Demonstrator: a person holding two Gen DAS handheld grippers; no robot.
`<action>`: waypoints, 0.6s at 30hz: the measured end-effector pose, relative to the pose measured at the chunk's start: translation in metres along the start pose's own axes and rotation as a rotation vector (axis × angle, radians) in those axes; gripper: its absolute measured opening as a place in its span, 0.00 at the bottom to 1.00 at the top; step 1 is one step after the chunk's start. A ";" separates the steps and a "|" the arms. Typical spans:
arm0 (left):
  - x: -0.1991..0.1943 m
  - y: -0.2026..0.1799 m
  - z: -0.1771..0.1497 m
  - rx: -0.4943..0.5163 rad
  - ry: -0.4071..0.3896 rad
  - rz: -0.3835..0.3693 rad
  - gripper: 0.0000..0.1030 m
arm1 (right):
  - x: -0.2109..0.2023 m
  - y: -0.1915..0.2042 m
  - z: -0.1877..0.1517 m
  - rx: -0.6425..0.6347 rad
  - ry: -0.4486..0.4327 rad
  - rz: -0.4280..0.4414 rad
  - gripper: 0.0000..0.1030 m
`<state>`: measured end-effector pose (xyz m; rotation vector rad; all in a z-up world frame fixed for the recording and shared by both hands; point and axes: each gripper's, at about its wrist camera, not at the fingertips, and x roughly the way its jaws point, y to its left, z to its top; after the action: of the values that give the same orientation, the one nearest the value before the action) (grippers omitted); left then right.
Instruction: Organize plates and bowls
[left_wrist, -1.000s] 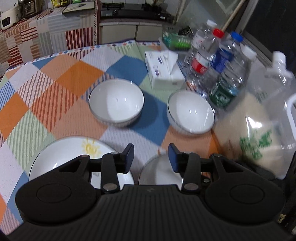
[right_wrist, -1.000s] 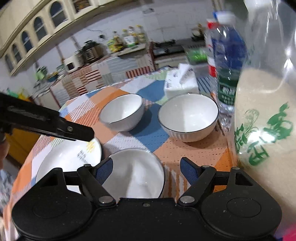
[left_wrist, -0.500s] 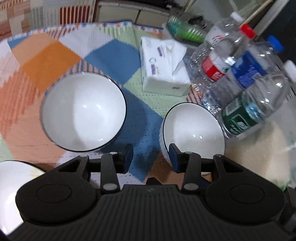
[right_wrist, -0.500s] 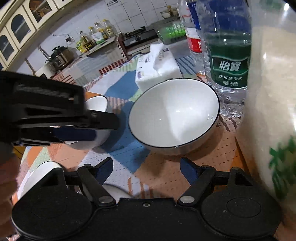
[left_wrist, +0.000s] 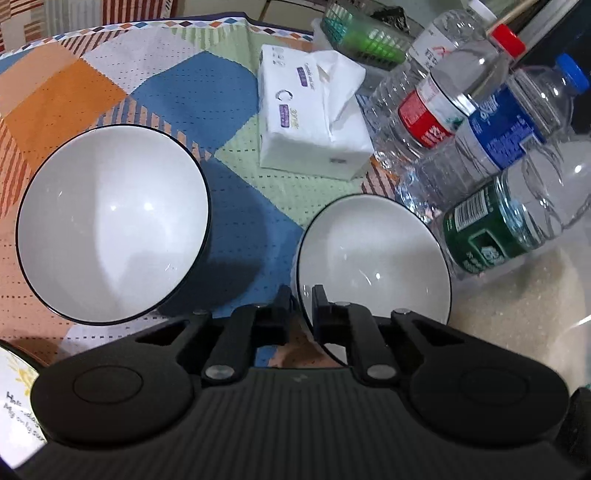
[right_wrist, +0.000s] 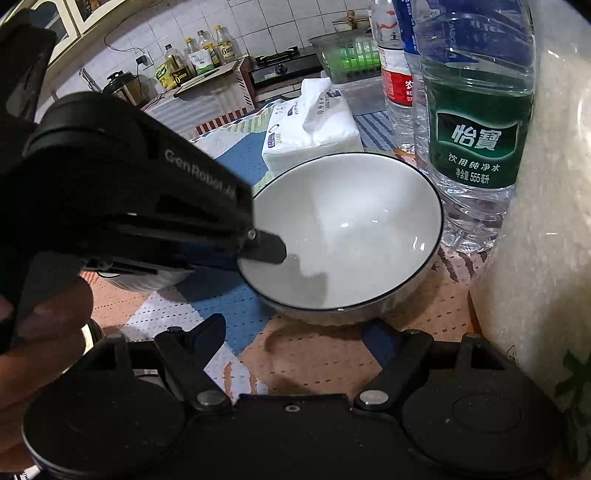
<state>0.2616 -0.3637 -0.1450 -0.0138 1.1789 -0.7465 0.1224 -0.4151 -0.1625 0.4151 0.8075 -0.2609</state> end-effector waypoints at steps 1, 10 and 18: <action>0.000 -0.001 -0.001 0.011 0.005 0.007 0.10 | 0.000 0.001 0.000 -0.006 -0.001 -0.007 0.82; -0.016 0.017 0.000 -0.030 0.024 0.011 0.10 | 0.004 0.010 0.001 -0.111 0.001 -0.081 0.80; -0.047 0.016 0.000 -0.009 0.045 -0.009 0.11 | -0.012 0.028 -0.001 -0.303 -0.084 -0.131 0.82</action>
<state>0.2618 -0.3261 -0.1120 -0.0095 1.2257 -0.7526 0.1240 -0.3890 -0.1474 0.0656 0.7781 -0.2710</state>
